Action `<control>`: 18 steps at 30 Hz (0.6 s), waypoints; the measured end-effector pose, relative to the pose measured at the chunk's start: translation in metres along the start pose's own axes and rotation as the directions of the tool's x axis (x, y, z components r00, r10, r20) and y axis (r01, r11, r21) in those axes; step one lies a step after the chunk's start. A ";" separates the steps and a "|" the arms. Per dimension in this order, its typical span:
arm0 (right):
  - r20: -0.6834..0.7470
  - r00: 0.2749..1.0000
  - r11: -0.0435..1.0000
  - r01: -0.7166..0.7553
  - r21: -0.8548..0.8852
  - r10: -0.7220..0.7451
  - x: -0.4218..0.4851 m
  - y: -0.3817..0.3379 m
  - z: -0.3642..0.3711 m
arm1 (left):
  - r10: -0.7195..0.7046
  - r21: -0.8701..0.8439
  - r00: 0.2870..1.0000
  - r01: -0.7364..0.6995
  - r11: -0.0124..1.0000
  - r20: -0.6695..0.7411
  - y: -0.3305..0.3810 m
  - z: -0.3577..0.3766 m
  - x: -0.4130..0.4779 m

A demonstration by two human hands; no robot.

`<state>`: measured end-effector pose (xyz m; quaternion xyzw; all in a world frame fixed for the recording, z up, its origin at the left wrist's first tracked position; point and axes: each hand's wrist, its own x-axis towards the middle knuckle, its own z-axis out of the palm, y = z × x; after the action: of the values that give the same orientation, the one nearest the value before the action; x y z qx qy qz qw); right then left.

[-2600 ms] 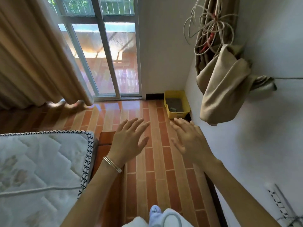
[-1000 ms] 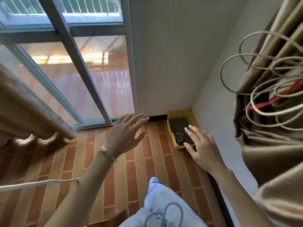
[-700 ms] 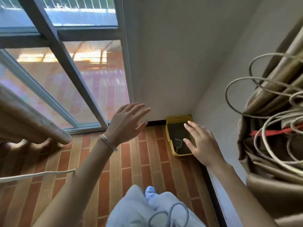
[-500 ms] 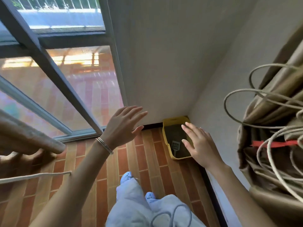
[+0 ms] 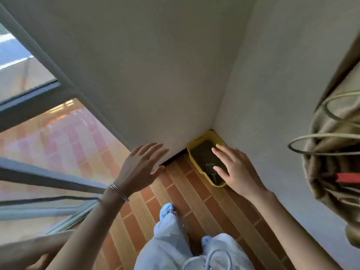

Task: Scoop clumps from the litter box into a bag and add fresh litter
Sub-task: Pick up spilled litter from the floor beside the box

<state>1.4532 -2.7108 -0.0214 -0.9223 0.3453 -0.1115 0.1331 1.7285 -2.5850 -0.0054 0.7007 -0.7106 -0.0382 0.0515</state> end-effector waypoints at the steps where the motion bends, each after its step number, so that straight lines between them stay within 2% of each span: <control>1: -0.003 1.000 1.000 -0.015 -0.001 0.015 0.009 0.000 0.005 | 0.014 -0.003 1.000 -0.014 1.000 0.003 -0.008 0.003 0.009; 6: -0.018 0.998 0.998 -0.068 -0.007 0.068 0.048 0.011 0.048 | 0.023 -0.021 0.999 -0.023 1.000 0.023 -0.048 0.039 0.042; 12: -0.068 0.996 0.998 -0.054 0.045 0.057 0.063 0.043 0.133 | 0.068 -0.085 0.996 -0.063 0.994 0.057 -0.081 0.118 0.042; 18: 0.035 0.999 0.998 -0.008 0.060 0.006 0.074 0.085 0.262 | 0.004 -0.117 0.995 0.009 0.993 0.104 -0.111 0.237 0.048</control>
<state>1.5345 -2.7780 -0.2866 -0.9184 0.3427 -0.1052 0.1672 1.8085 -2.6392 -0.2532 0.6943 -0.7080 -0.1164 0.0556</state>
